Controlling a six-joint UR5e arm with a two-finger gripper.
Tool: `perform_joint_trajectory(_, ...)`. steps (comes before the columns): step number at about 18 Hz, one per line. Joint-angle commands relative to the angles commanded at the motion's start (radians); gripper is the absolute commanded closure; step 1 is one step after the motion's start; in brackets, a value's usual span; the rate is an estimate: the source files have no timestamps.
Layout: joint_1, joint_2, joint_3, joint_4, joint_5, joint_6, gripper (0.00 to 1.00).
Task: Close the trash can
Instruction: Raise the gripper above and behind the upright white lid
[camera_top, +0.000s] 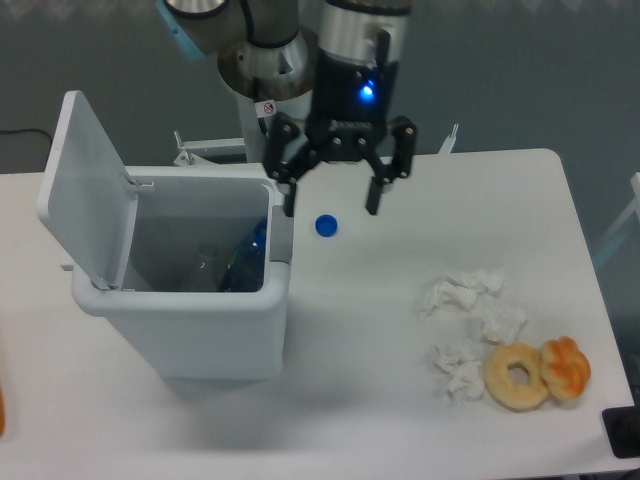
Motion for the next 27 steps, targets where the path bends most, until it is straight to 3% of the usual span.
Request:
perform_joint_trajectory(11, -0.187, 0.101, 0.000, -0.003, -0.006, -0.100, 0.00)
perform_joint_trajectory(23, -0.292, 0.100, -0.011, 0.011, 0.008, -0.086, 0.00)
perform_joint_trajectory(27, -0.322, 0.097, -0.026, 0.008, 0.058, -0.078, 0.00)
